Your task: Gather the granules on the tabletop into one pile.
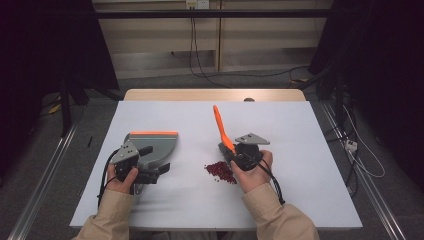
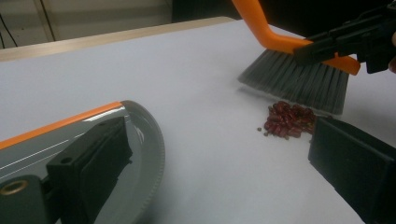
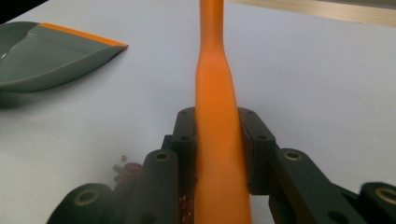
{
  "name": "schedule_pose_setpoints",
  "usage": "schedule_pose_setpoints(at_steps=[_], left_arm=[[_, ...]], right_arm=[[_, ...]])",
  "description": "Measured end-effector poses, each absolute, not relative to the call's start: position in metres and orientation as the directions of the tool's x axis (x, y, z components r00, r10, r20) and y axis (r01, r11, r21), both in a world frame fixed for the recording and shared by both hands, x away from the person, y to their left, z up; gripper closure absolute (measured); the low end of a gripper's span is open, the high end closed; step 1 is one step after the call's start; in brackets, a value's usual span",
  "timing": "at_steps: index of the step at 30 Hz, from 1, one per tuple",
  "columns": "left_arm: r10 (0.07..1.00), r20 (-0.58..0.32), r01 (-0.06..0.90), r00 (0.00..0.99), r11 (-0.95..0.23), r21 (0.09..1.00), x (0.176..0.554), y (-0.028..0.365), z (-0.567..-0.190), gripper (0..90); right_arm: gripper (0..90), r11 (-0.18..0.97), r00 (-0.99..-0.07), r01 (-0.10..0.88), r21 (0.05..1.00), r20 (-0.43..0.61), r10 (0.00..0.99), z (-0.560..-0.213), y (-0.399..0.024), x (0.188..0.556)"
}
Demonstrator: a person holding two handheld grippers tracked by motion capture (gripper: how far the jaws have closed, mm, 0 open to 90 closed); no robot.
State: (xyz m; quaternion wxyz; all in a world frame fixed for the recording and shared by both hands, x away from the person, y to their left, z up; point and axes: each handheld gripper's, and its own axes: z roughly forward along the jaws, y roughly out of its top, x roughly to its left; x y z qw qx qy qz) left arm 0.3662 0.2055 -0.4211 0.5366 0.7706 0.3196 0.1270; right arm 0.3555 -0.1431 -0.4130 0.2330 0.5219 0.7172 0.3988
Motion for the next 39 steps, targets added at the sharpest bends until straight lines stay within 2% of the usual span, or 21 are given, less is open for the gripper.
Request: schedule_pose_setpoints(at_steps=[6, 10, 17, 22, 26, 39], left_arm=[[0.629, -0.15, 0.358, 0.763, -0.217, 0.908, 0.367, 0.206, -0.421, 5.2], [0.629, -0.149, 0.357, 0.763, -0.218, 0.908, 0.367, 0.205, -0.421, 5.2], [0.631, -0.15, 0.356, 0.761, -0.213, 0.91, 0.367, 0.207, -0.421, 5.2], [0.63, -0.151, 0.356, 0.762, -0.212, 0.91, 0.367, 0.207, -0.421, 5.2], [0.63, -0.149, 0.354, 0.762, -0.212, 0.911, 0.367, 0.207, -0.421, 5.2], [0.63, -0.142, 0.352, 0.764, -0.223, 0.909, 0.366, 0.206, -0.421, 5.2]], right_arm=[[71.5, 0.122, -0.367, 0.543, 0.831, 0.104, 0.924, -0.398, -0.145, 0.355], [71.5, 0.087, -0.395, 0.541, 0.837, 0.162, 0.904, -0.391, -0.135, 0.353], [71.5, 0.004, -0.431, 0.596, 0.803, 0.315, 0.846, -0.404, -0.107, 0.356], [71.5, -0.042, -0.417, 0.644, 0.764, 0.397, 0.818, -0.417, -0.095, 0.36], [71.5, -0.034, -0.39, 0.675, 0.737, 0.395, 0.831, -0.43, -0.096, 0.364], [71.4, -0.063, -0.328, 0.693, 0.718, 0.391, 0.86, -0.431, -0.124, 0.359]])
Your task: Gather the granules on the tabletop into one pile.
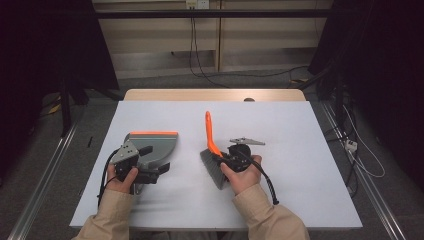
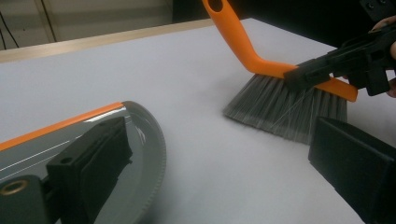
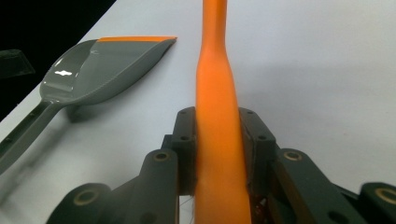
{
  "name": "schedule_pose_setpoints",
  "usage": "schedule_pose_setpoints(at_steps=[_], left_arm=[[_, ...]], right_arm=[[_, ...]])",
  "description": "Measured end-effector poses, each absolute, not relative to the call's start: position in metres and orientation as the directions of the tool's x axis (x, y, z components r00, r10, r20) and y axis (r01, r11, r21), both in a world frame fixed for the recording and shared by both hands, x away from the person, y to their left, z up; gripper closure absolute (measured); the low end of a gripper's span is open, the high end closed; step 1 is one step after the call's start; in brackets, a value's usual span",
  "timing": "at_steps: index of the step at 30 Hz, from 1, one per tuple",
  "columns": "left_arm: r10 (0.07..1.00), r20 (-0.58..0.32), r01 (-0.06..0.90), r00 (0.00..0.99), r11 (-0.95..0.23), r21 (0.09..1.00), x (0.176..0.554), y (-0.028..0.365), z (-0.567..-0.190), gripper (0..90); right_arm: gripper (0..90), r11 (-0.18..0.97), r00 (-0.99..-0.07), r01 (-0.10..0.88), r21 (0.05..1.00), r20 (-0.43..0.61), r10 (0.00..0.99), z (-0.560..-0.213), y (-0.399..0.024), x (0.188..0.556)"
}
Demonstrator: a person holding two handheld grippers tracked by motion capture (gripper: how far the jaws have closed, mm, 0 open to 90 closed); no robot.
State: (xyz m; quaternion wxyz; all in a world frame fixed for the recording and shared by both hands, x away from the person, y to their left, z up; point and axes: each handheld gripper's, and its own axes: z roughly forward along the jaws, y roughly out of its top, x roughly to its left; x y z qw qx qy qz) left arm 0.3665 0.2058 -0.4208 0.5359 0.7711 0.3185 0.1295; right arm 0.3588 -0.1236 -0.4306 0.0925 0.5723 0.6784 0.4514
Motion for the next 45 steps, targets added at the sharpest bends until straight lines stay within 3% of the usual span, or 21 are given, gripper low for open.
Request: schedule_pose_setpoints(at_steps=[18, 32, 38, 45], left_arm=[[0.629, -0.141, 0.352, 0.764, -0.224, 0.909, 0.367, 0.206, -0.421, 5.2], [0.632, -0.141, 0.353, 0.762, -0.222, 0.909, 0.367, 0.205, -0.421, 5.2], [0.634, -0.144, 0.355, 0.76, -0.219, 0.909, 0.367, 0.206, -0.421, 5.2], [0.635, -0.147, 0.357, 0.758, -0.216, 0.909, 0.367, 0.206, -0.421, 5.2]], right_arm=[[71.5, -0.075, -0.355, 0.698, 0.712, 0.435, 0.828, -0.431, -0.108, 0.361], [71.4, -0.082, -0.336, 0.703, 0.707, 0.432, 0.837, -0.431, -0.132, 0.36], [71.4, -0.121, -0.35, 0.684, 0.719, 0.469, 0.811, -0.412, -0.142, 0.364], [71.4, -0.105, -0.353, 0.653, 0.75, 0.425, 0.834, -0.399, -0.157, 0.381]])
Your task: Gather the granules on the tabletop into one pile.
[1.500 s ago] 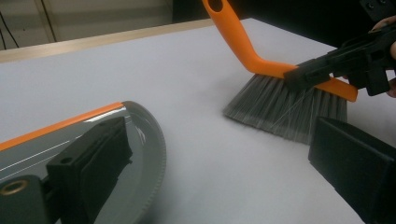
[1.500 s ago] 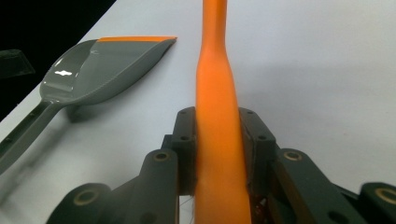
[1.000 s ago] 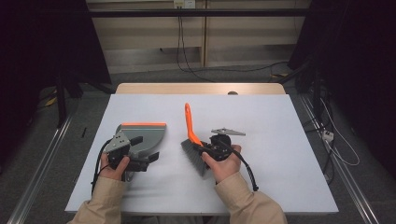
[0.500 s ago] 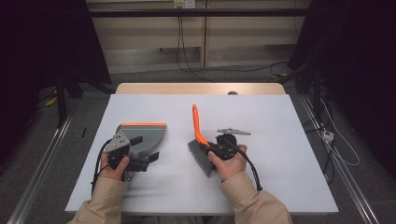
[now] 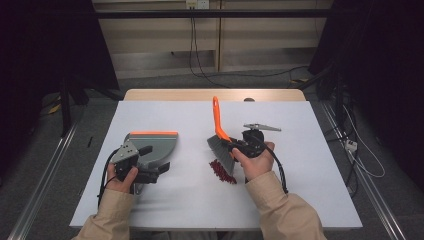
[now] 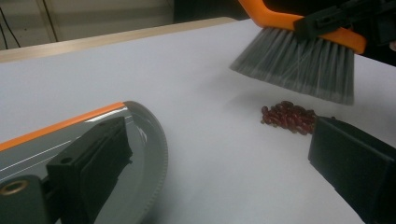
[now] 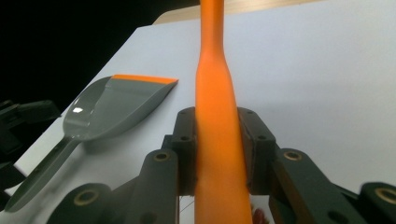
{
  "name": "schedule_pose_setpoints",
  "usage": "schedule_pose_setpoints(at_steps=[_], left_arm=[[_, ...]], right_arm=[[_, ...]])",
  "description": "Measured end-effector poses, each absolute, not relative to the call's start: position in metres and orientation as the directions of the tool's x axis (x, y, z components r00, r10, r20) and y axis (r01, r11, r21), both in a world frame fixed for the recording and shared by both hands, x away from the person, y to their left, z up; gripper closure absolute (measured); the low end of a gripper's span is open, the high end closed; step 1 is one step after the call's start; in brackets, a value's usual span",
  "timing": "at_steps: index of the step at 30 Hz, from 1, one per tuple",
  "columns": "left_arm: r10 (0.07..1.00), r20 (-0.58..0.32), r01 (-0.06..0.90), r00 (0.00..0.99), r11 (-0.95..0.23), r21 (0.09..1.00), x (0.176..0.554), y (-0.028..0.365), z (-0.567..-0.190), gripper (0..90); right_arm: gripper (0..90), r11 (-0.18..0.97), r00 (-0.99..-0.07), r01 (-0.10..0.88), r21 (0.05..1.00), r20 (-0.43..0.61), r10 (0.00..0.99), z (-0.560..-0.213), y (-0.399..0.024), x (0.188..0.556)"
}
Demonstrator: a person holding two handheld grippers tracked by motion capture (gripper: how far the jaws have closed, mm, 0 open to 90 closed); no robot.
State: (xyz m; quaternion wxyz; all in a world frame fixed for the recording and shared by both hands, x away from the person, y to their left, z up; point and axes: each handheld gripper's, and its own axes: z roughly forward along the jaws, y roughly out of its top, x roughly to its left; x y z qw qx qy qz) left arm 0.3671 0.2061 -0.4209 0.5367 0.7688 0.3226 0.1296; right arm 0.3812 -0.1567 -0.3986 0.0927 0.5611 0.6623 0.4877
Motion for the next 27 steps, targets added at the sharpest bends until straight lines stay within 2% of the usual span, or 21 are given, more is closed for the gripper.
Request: schedule_pose_setpoints(at_steps=[6, 9, 11, 14, 20, 27], left_arm=[[0.639, -0.152, 0.361, 0.754, -0.21, 0.909, 0.368, 0.208, -0.421, 5.2], [0.64, -0.153, 0.361, 0.753, -0.208, 0.909, 0.368, 0.209, -0.421, 5.2], [0.64, -0.15, 0.362, 0.754, -0.213, 0.907, 0.368, 0.209, -0.421, 5.2], [0.642, -0.152, 0.365, 0.752, -0.213, 0.906, 0.368, 0.21, -0.421, 5.2], [0.647, -0.152, 0.368, 0.747, -0.212, 0.906, 0.369, 0.21, -0.422, 5.2], [0.647, -0.15, 0.37, 0.748, -0.217, 0.903, 0.369, 0.209, -0.422, 5.2]], right_arm=[[71.4, -0.055, -0.366, 0.632, 0.773, 0.361, 0.858, -0.401, -0.148, 0.401], [71.4, 0.077, -0.477, 0.563, 0.823, 0.247, 0.843, -0.402, -0.141, 0.412], [71.4, 0.15, -0.512, 0.534, 0.832, 0.178, 0.84, -0.4, -0.14, 0.418], [71.4, 0.244, -0.603, 0.477, 0.844, 0.113, 0.79, -0.402, -0.147, 0.429], [71.4, 0.425, -0.788, 0.339, 0.839, 0.007, 0.616, -0.418, -0.157, 0.44], [71.4, 0.532, -0.895, 0.167, 0.83, -0.099, 0.435, -0.428, -0.156, 0.438]])
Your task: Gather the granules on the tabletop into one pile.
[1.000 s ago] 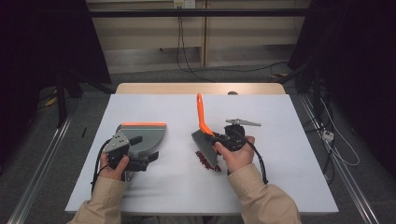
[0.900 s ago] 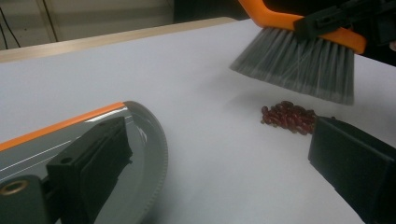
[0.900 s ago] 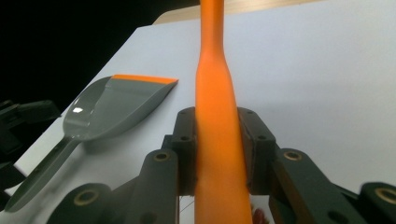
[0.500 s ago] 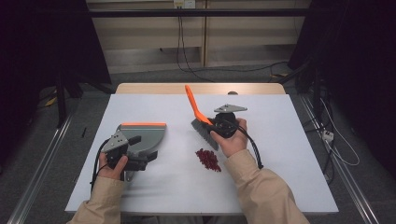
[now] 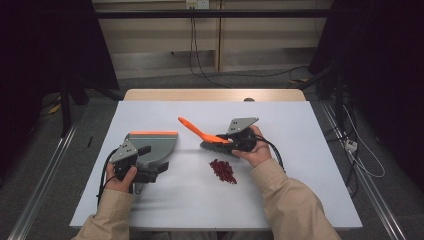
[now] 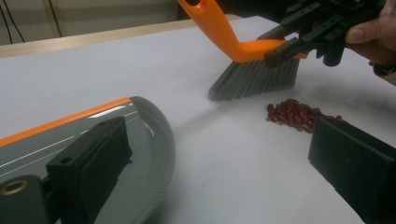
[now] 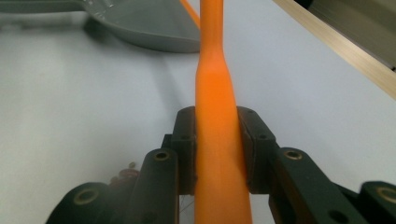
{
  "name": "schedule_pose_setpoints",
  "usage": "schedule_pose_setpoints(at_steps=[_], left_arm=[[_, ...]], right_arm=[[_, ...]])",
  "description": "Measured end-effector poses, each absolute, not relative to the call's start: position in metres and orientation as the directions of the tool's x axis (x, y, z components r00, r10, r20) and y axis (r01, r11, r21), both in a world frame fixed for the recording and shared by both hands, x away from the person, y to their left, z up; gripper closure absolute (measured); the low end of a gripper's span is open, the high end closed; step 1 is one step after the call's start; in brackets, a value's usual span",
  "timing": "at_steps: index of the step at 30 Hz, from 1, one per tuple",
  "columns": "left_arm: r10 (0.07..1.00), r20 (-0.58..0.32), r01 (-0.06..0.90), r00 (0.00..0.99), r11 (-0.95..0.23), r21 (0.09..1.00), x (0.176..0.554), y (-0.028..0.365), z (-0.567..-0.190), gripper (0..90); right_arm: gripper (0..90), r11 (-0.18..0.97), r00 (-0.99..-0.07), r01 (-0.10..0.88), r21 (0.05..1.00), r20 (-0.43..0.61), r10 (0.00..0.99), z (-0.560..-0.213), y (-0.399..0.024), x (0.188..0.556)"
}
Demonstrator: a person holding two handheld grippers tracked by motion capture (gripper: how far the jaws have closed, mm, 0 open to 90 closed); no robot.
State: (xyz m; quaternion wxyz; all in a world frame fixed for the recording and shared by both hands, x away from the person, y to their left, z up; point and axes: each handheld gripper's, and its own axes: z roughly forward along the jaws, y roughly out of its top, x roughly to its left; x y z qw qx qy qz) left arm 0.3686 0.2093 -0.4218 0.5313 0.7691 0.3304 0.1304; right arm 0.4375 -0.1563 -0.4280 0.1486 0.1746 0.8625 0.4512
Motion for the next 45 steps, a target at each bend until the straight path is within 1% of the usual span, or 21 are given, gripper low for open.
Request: schedule_pose_setpoints(at_steps=[5, 9, 15, 18, 20, 25, 32, 36, 38, 40, 43, 45], left_arm=[[0.653, -0.152, 0.37, 0.742, -0.211, 0.905, 0.368, 0.212, -0.421, 5.2], [0.656, -0.151, 0.376, 0.739, -0.216, 0.901, 0.368, 0.215, -0.42, 5.2], [0.67, -0.157, 0.389, 0.726, -0.211, 0.897, 0.367, 0.218, -0.42, 5.3], [0.672, -0.158, 0.391, 0.724, -0.211, 0.896, 0.367, 0.218, -0.419, 5.3], [0.674, -0.154, 0.39, 0.722, -0.214, 0.895, 0.368, 0.219, -0.419, 5.3], [0.676, -0.146, 0.393, 0.722, -0.227, 0.891, 0.366, 0.219, -0.418, 5.4], [0.712, -0.142, 0.443, 0.688, -0.257, 0.859, 0.365, 0.227, -0.417, 6.0], [0.747, -0.133, 0.492, 0.652, -0.282, 0.824, 0.362, 0.232, -0.42, 9.9], [0.769, -0.121, 0.511, 0.628, -0.291, 0.809, 0.36, 0.235, -0.421, 13.5], [0.788, -0.128, 0.532, 0.603, -0.277, 0.801, 0.359, 0.239, -0.423, 15.5], [0.805, -0.121, 0.554, 0.581, -0.282, 0.783, 0.356, 0.242, -0.426, 20.3], [0.812, -0.107, 0.562, 0.573, -0.295, 0.773, 0.355, 0.243, -0.426, 22.7]], right_arm=[[71.5, 0.575, -0.933, 0.077, 0.814, -0.145, 0.33, -0.428, -0.158, 0.429], [71.5, 0.564, -0.952, 0.037, 0.825, -0.143, 0.271, -0.429, -0.163, 0.421], [71.5, 0.566, -0.961, -0.004, 0.824, -0.159, 0.224, -0.429, -0.165, 0.412], [71.4, 0.562, -0.965, 0.0, 0.827, -0.146, 0.216, -0.428, -0.166, 0.41], [71.4, 0.56, -0.959, 0.009, 0.829, -0.151, 0.239, -0.427, -0.167, 0.41], [71.4, 0.506, -0.946, 0.049, 0.861, -0.123, 0.301, -0.424, -0.174, 0.412], [71.4, 0.459, -0.9, 0.147, 0.876, -0.075, 0.43, -0.416, -0.187, 0.406], [71.4, 0.422, -0.852, 0.207, 0.883, -0.05, 0.521, -0.415, -0.197, 0.397], [71.4, 0.404, -0.837, 0.226, 0.886, -0.036, 0.547, -0.414, -0.201, 0.392], [71.4, 0.391, -0.817, 0.248, 0.886, -0.025, 0.576, -0.414, -0.205, 0.387], [71.4, 0.365, -0.809, 0.267, 0.892, 0.002, 0.588, -0.414, -0.209, 0.382], [71.4, 0.362, -0.805, 0.267, 0.893, -0.001, 0.594, -0.414, -0.21, 0.379]])
